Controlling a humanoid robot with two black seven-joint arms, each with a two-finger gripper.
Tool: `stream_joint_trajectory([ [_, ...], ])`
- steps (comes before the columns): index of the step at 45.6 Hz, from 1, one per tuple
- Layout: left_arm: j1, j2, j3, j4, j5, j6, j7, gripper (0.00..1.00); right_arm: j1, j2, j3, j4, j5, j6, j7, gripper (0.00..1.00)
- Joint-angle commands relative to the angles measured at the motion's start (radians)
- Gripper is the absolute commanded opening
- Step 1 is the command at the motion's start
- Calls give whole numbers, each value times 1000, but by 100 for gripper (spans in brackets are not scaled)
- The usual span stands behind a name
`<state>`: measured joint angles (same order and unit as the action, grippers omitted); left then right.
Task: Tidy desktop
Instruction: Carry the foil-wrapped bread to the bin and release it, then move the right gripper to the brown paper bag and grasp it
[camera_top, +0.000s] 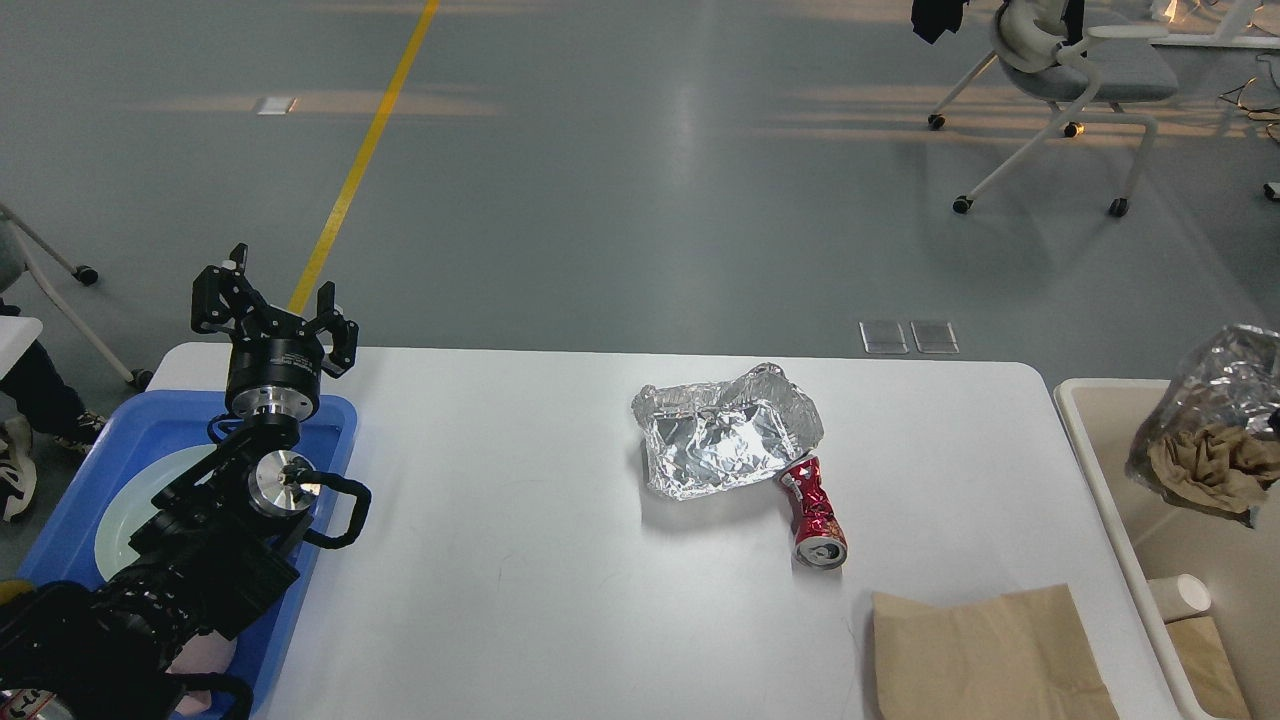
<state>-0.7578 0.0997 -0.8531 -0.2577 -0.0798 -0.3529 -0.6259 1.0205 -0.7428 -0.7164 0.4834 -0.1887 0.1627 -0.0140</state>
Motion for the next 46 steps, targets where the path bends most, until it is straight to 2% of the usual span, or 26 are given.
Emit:
stream_joint_trajectory([
  [1, 0, 0, 0, 0, 0, 0, 0, 96, -143, 39, 67, -103, 2, -23, 0, 0],
  [6, 0, 0, 0, 0, 0, 0, 0, 96, -200, 60, 89, -146, 0, -25, 0, 0],
  [7, 0, 0, 0, 0, 0, 0, 0, 96, -206, 62, 87, -153, -2, -25, 0, 11],
  [8, 0, 0, 0, 0, 0, 2, 0, 96, -210, 62, 80, -160, -2, -25, 0, 27],
  [11, 0, 0, 0, 0, 0, 0, 0, 96, -212, 62, 78, -180, -2, -29, 0, 86],
  [12, 0, 0, 0, 0, 0, 0, 0, 96, -212, 62, 78, -187, -2, -34, 0, 98],
  [26, 0, 0, 0, 0, 2, 2, 0, 96, -197, 83, 72, -181, -3, -35, 0, 100],
  [32, 0, 0, 0, 0, 0, 2, 0, 96, -108, 85, 72, -151, -5, -22, 0, 100],
  [38, 0, 0, 0, 0, 0, 2, 0, 96, 38, 80, -12, -5, -26, -22, -4, 100],
  [46, 0, 0, 0, 0, 0, 2, 0, 96, 340, 118, -346, 283, -37, -20, -3, 100],
])
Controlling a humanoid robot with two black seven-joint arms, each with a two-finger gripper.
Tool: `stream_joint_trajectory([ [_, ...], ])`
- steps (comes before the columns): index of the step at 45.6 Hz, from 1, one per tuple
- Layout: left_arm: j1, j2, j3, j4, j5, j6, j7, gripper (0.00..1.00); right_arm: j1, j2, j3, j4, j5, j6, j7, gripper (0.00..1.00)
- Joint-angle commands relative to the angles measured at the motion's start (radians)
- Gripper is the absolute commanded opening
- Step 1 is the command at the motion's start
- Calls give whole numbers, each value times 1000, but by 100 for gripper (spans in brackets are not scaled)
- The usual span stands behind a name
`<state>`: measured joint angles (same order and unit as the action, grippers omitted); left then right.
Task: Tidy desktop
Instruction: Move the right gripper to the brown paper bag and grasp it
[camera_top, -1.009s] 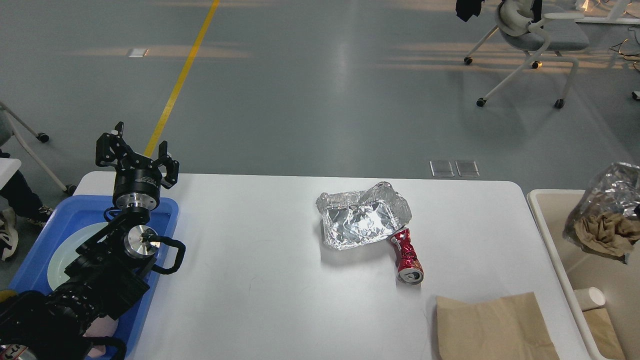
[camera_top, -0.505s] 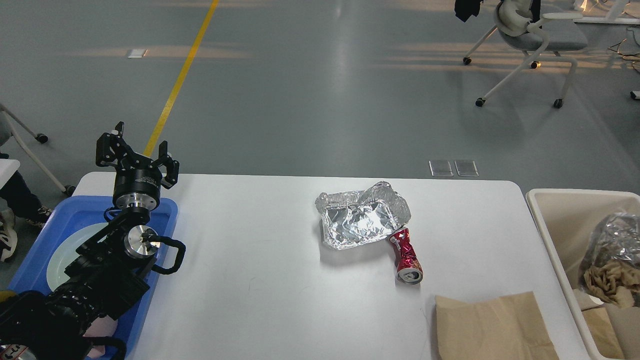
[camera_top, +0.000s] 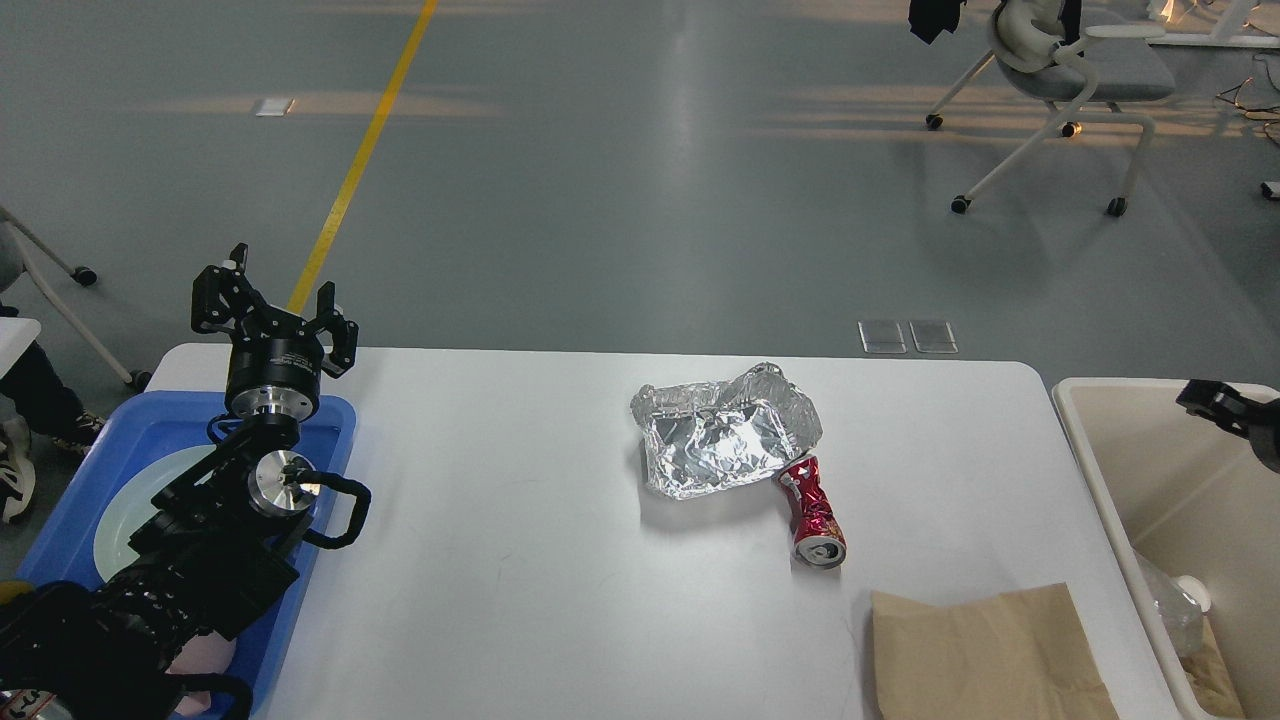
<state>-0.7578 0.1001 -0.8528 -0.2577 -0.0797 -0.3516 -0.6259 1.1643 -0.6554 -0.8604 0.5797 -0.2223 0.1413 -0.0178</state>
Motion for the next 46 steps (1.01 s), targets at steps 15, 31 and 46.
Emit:
stream_joint_trajectory([
  [15, 0, 0, 0, 0, 0, -1, 0, 96, 584, 184, -480, 509, -5, 167, 7, 100],
  [31, 0, 0, 0, 0, 0, 0, 0, 96, 753, 206, -476, 528, 3, 646, 7, 100],
  [46, 0, 0, 0, 0, 0, -1, 0, 96, 494, 177, -436, 514, -54, 635, 9, 100],
])
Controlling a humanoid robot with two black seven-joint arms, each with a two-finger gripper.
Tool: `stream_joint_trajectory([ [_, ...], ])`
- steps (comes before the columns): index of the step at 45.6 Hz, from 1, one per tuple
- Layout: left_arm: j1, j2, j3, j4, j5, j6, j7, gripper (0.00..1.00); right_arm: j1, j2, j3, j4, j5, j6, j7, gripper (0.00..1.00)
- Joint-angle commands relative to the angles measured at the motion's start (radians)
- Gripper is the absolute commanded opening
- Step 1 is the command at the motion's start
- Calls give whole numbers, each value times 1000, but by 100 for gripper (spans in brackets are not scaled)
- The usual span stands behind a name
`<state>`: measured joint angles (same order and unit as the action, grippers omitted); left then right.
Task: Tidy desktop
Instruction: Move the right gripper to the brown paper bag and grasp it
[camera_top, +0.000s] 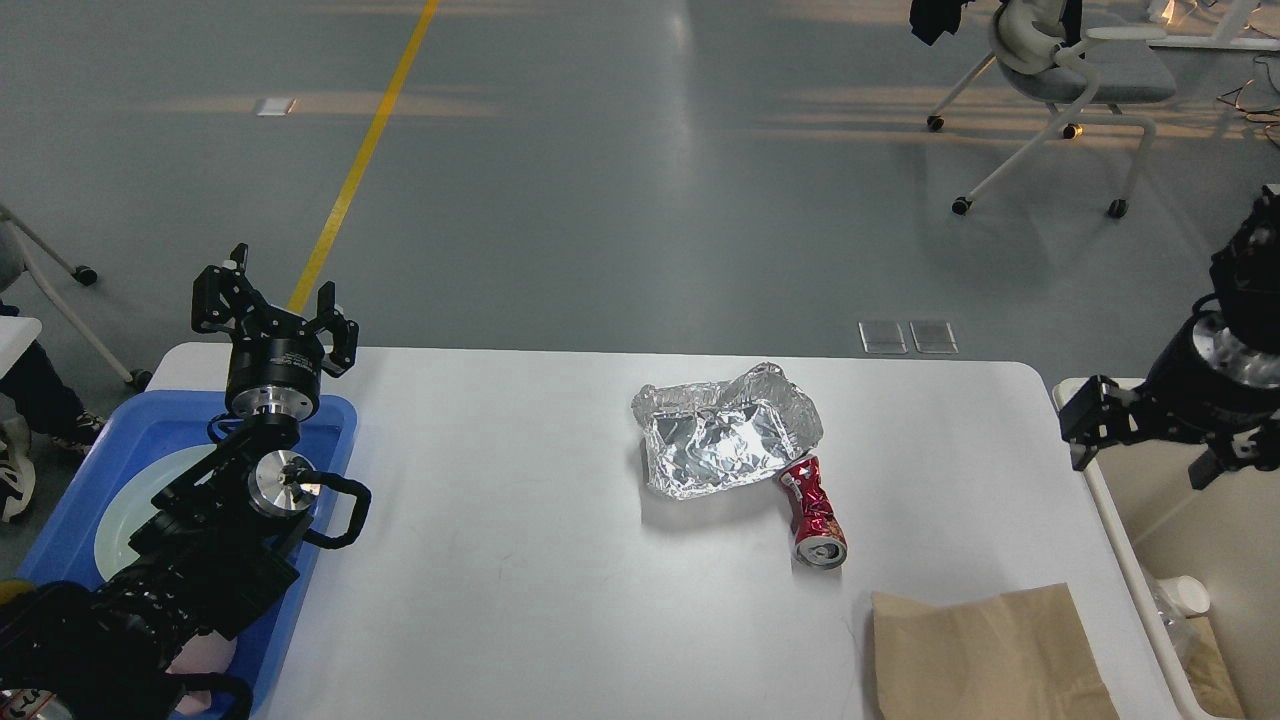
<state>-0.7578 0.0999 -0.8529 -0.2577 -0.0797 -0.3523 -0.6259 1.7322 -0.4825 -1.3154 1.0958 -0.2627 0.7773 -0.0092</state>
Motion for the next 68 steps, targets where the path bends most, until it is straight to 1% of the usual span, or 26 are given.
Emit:
stream_joint_trajectory([
  [1, 0, 0, 0, 0, 0, 1, 0, 96, -89, 4, 24, -2, -18, -1, 0, 100],
  [8, 0, 0, 0, 0, 0, 1, 0, 96, -140, 31, 84, -1, -64, 0, -2, 100],
  [22, 0, 0, -2, 0, 0, 0, 0, 96, -192, 84, 94, -7, -87, 0, -2, 100],
  [27, 0, 0, -2, 0, 0, 0, 0, 96, -259, 108, 114, -45, -98, -7, -2, 100],
  [32, 0, 0, 0, 0, 0, 1, 0, 96, -339, 111, 145, -89, -98, -36, -3, 100],
  [35, 0, 0, 0, 0, 0, 0, 0, 96, -368, 111, 154, -100, -98, -73, -5, 100],
  [43, 0, 0, -2, 0, 0, 1, 0, 96, -396, 111, 159, -94, -96, -217, -3, 100],
  [49, 0, 0, 0, 0, 0, 0, 0, 96, -419, 111, 173, -94, -92, -323, -3, 98],
  [50, 0, 0, 0, 0, 0, 0, 0, 96, -422, 110, 180, -94, -92, -349, -3, 96],
  [52, 0, 0, 0, 0, 0, 1, 0, 96, -431, 111, 191, -91, -90, -406, -3, 89],
  [55, 0, 0, 0, 0, 0, 0, 0, 96, -444, 111, 196, -88, -92, -464, -3, 83],
  [56, 0, 0, -2, 0, 0, 0, 0, 96, -447, 111, 196, -88, -95, -475, -3, 79],
  [57, 0, 0, 0, 0, 0, 0, 0, 96, -451, 111, 194, -88, -96, -481, -3, 72],
  [59, 0, 0, 0, 0, 0, 0, 0, 96, -453, 111, 191, -88, -98, -483, -3, 53],
  [60, 0, 0, 0, 0, 0, 0, 0, 96, -451, 111, 191, -86, -96, -481, -3, 37],
  [64, 0, 0, 0, 0, 0, 0, 0, 96, -451, 111, 194, -85, -95, -478, -3, 6],
  [65, 0, 0, 0, 0, 0, 0, 0, 96, -453, 111, 196, -85, -95, -478, -3, 0],
  [68, 0, 0, 0, 0, 0, 0, 0, 96, -457, 111, 199, -86, -92, -480, -3, 0],
])
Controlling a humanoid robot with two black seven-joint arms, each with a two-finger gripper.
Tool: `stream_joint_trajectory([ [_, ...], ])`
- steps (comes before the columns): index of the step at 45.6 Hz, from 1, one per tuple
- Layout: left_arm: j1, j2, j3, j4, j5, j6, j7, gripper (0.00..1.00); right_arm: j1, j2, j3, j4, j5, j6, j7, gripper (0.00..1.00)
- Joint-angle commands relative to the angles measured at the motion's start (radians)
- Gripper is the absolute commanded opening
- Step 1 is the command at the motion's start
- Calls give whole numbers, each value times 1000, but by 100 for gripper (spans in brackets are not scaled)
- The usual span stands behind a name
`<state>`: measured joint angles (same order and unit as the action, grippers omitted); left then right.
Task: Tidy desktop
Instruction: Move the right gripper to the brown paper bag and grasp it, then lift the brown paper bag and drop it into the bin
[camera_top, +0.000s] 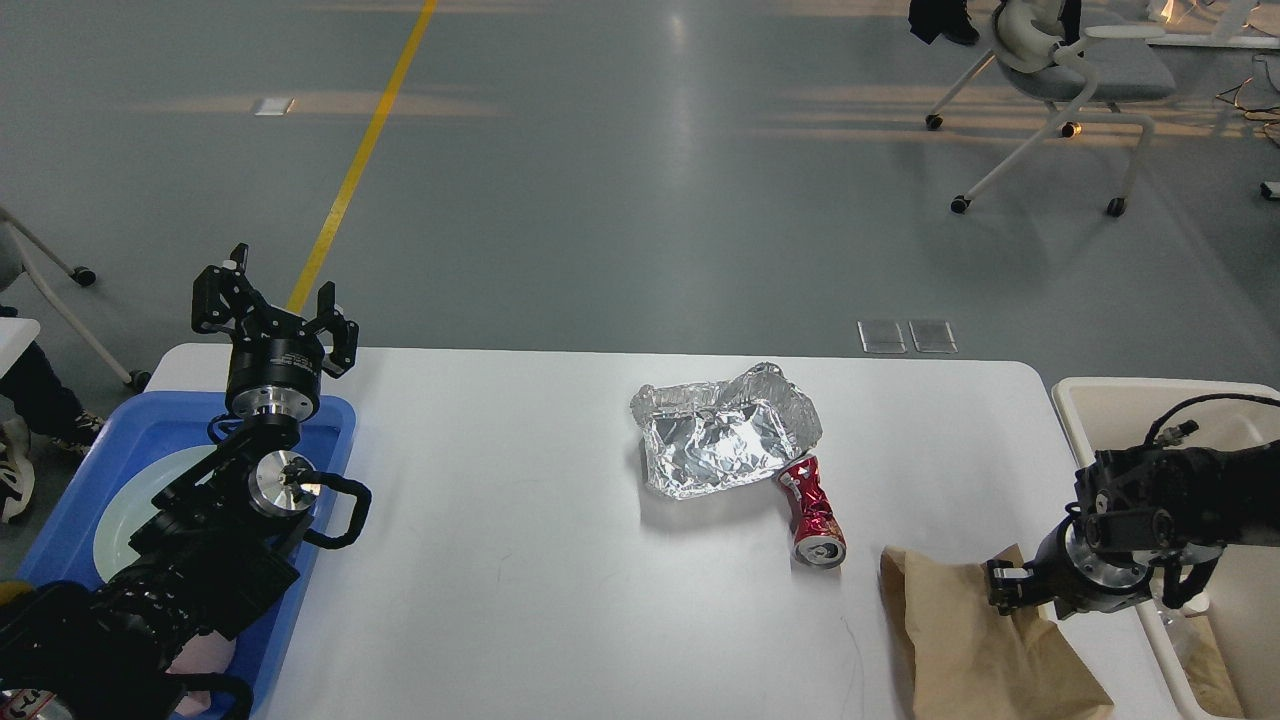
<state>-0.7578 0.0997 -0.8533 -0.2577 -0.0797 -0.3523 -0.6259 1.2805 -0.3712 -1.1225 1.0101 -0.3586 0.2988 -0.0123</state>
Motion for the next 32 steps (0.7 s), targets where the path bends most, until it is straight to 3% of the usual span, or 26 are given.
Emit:
stream_joint_trajectory([
  [1, 0, 0, 0, 0, 0, -1, 0, 96, -3, 0, 6, -1, 4, -1, 0, 0],
  [18, 0, 0, 0, 0, 0, -1, 0, 96, 39, -67, 78, -7, 4, -14, 2, 0],
  [32, 0, 0, 0, 0, 0, 1, 0, 96, 246, -231, 121, 1, 6, 2, 2, 0],
])
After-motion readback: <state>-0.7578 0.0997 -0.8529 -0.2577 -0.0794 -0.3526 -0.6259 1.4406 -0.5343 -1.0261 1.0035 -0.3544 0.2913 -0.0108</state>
